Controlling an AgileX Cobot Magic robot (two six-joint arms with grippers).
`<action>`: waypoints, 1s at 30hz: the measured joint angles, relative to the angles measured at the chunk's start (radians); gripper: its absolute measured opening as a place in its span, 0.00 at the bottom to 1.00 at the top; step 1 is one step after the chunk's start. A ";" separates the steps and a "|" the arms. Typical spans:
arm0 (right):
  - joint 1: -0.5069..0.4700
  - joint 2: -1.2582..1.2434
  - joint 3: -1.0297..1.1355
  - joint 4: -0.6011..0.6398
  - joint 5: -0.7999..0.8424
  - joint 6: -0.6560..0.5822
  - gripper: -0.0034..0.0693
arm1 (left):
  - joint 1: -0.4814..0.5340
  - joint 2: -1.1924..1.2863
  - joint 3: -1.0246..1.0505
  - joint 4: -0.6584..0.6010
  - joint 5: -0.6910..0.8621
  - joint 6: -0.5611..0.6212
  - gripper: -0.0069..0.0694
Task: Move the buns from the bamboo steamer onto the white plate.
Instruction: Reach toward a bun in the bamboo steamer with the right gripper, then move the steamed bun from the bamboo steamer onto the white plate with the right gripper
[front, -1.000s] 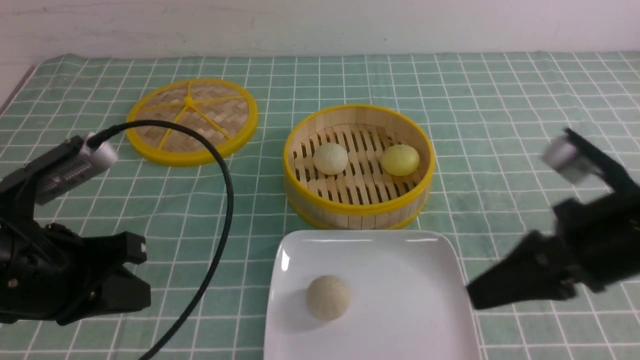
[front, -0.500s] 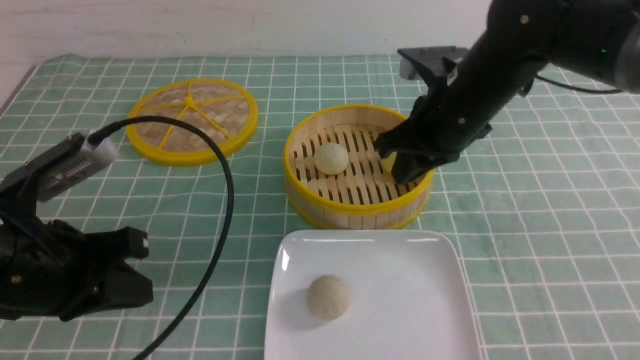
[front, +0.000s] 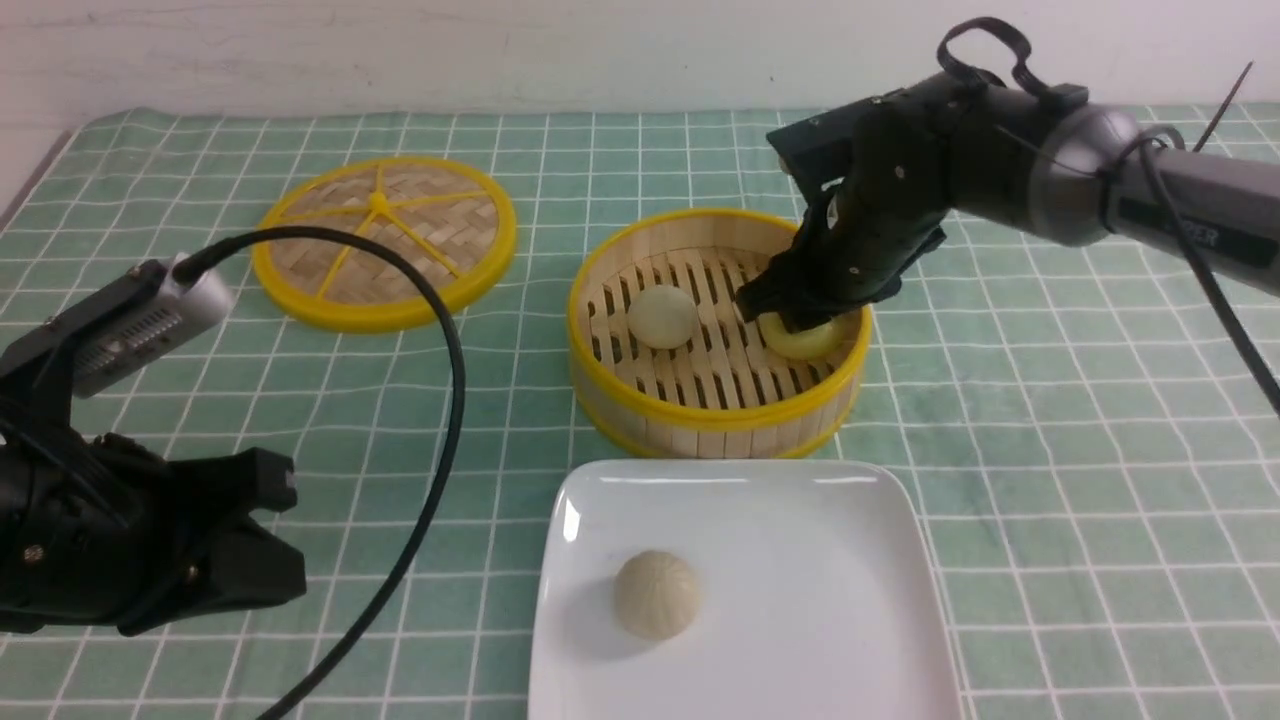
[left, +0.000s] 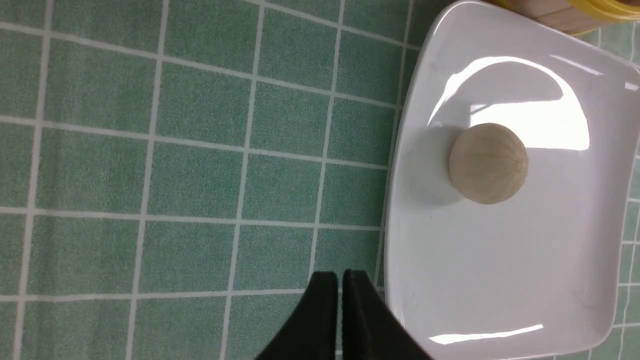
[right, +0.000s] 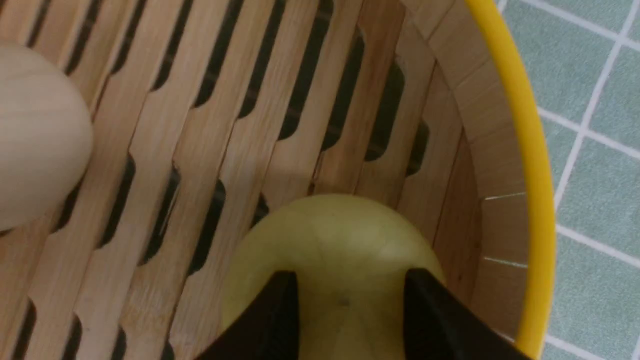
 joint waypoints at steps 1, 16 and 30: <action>0.000 0.000 -0.003 0.005 0.002 0.000 0.42 | 0.000 0.000 0.000 0.000 -0.002 0.000 0.15; 0.003 -0.341 0.025 0.293 0.436 -0.175 0.06 | 0.000 0.000 0.000 0.000 -0.054 0.000 0.18; 0.140 -0.513 0.582 0.395 0.296 -0.285 0.07 | -0.178 0.271 -0.381 -0.036 -0.105 0.058 0.39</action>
